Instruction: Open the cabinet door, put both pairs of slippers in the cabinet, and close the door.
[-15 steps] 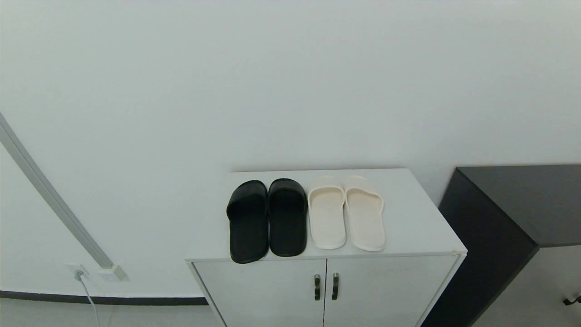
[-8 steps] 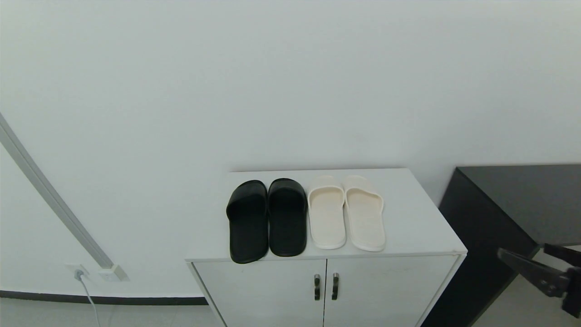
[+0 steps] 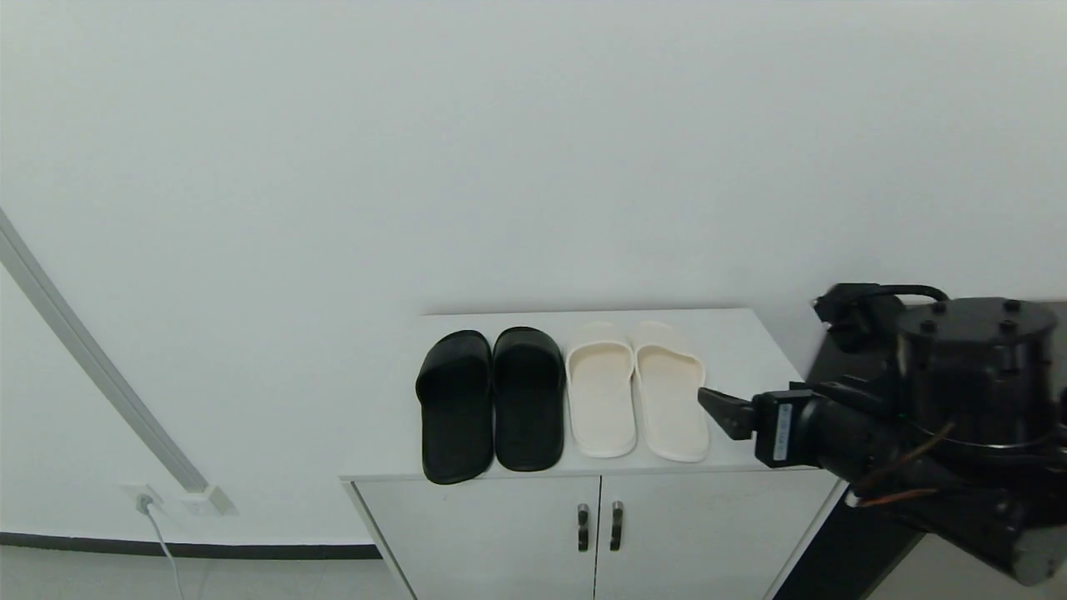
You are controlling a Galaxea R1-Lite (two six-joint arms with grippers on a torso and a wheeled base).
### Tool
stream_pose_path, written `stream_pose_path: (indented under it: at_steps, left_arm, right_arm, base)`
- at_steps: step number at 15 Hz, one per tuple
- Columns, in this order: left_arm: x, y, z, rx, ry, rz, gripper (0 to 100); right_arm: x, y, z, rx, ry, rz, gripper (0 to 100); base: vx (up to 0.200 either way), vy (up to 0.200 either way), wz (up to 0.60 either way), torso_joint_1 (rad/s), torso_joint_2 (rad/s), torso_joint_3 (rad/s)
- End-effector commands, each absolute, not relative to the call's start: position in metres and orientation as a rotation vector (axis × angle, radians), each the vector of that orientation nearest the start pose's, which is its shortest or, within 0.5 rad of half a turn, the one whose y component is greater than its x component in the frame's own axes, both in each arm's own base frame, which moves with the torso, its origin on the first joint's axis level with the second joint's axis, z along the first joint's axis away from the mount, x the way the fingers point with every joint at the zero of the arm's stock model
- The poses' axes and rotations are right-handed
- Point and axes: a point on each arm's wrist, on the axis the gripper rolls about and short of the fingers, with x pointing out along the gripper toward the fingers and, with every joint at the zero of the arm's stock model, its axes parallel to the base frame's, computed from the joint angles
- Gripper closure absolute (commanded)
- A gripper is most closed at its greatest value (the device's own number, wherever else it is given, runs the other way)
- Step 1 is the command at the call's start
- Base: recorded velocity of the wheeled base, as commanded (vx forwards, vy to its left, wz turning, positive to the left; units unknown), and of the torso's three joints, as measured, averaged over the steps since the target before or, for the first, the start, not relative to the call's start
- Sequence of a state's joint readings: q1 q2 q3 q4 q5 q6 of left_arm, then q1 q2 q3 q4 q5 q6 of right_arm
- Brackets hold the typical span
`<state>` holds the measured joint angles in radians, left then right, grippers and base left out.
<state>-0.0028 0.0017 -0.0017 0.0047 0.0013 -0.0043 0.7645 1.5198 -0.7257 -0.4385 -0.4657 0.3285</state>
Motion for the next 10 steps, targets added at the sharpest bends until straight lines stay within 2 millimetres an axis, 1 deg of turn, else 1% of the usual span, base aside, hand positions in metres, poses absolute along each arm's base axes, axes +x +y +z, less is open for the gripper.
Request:
stream_pose_path:
  at_steps: [1, 2, 4, 5, 7, 8, 10]
  left_arm:
    - [-0.023, 0.000, 0.075, -0.003, 0.005, -0.002, 100]
    - [-0.023, 0.000, 0.075, -0.003, 0.005, -0.002, 100]
    - [-0.023, 0.000, 0.075, -0.005, 0.005, -0.002, 100]
    - [-0.023, 0.000, 0.075, -0.003, 0.005, -0.002, 100]
    - [-0.023, 0.000, 0.075, -0.003, 0.005, -0.002, 100]
    - [-0.023, 0.000, 0.075, -0.003, 0.005, -0.002, 100]
    - [-0.023, 0.000, 0.075, -0.003, 0.005, -0.002, 100]
  right_arm:
    - [0.222, 0.211, 0.173, 0.071, 0.373, 0.217, 0]
    - [0.228, 0.220, 0.170, 0.067, 0.368, 0.207, 0]
    - [0.248, 0.249, 0.161, 0.068, 0.324, 0.159, 0]
    - [0.257, 0.261, 0.155, 0.066, 0.311, 0.132, 0]
    - [0.273, 0.275, 0.144, 0.068, 0.305, 0.115, 0]
    - [0.285, 0.283, 0.136, 0.074, 0.293, 0.097, 0]
    - [0.300, 0.289, 0.126, 0.076, 0.275, 0.048, 0]
  base:
    - [0.000, 0.000, 0.00, 0.000, 0.00, 0.000]
    - [0.000, 0.000, 0.00, 0.000, 0.00, 0.000]
    - [0.000, 0.000, 0.00, 0.000, 0.00, 0.000]
    - [0.000, 0.000, 0.00, 0.000, 0.00, 0.000]
    - [0.000, 0.000, 0.00, 0.000, 0.00, 0.000]
    - [0.000, 0.000, 0.00, 0.000, 0.00, 0.000]
    - [0.000, 0.000, 0.00, 0.000, 0.00, 0.000]
